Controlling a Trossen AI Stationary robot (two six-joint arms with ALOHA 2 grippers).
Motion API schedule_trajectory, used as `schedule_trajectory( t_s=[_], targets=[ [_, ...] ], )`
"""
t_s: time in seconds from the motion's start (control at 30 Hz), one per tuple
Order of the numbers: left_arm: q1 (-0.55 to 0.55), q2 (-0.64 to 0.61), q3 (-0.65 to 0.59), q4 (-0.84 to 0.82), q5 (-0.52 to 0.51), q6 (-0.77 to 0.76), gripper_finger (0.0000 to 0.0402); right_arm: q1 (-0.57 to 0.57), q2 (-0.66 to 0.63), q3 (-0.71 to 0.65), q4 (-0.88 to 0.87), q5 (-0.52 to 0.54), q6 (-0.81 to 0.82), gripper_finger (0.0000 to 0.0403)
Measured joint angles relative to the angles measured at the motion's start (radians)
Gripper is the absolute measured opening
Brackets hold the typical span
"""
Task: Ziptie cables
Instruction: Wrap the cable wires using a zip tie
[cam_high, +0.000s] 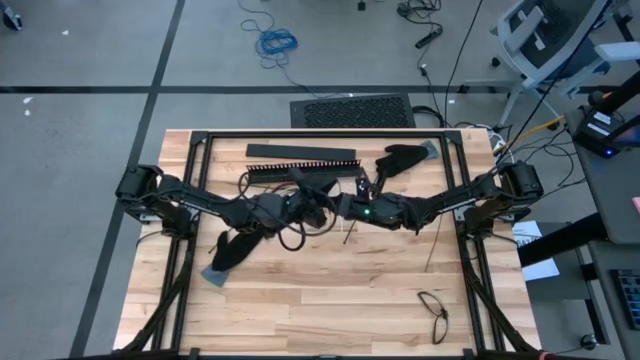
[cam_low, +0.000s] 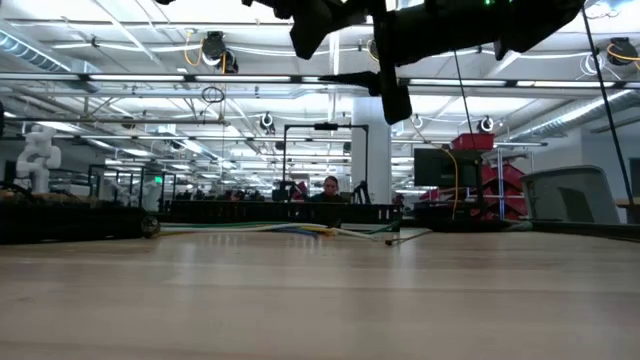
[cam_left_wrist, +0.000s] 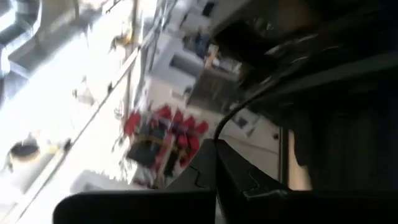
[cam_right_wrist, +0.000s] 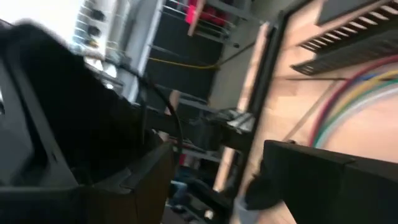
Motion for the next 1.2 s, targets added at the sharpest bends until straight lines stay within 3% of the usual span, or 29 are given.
schedule_trajectory(
  t_s=[0.27, 0.8, 0.97, 1.2],
  targets=[
    [-0.045, -0.016, 0.000, -0.104, -0.093, -0.136, 0.0000, -0.031, -0.002, 0.000, -0.068, 0.008, -0.006, 0.0247],
    [0.006, -0.121, 0.000, -0.250, -0.057, -0.221, 0.0000, -0.153, -0.015, 0.000, -0.323, -0.015, -0.080, 0.0247],
    [0.004, -0.151, 0.000, -0.596, -0.040, -0.548, 0.0000, -0.167, -0.017, 0.000, -0.489, -0.134, -0.131, 0.0247],
    [-0.092, -0.334, -0.005, -1.263, 0.014, -1.377, 0.0000, -0.196, -0.024, -0.001, -0.717, -0.128, -0.189, 0.0247]
  ],
)
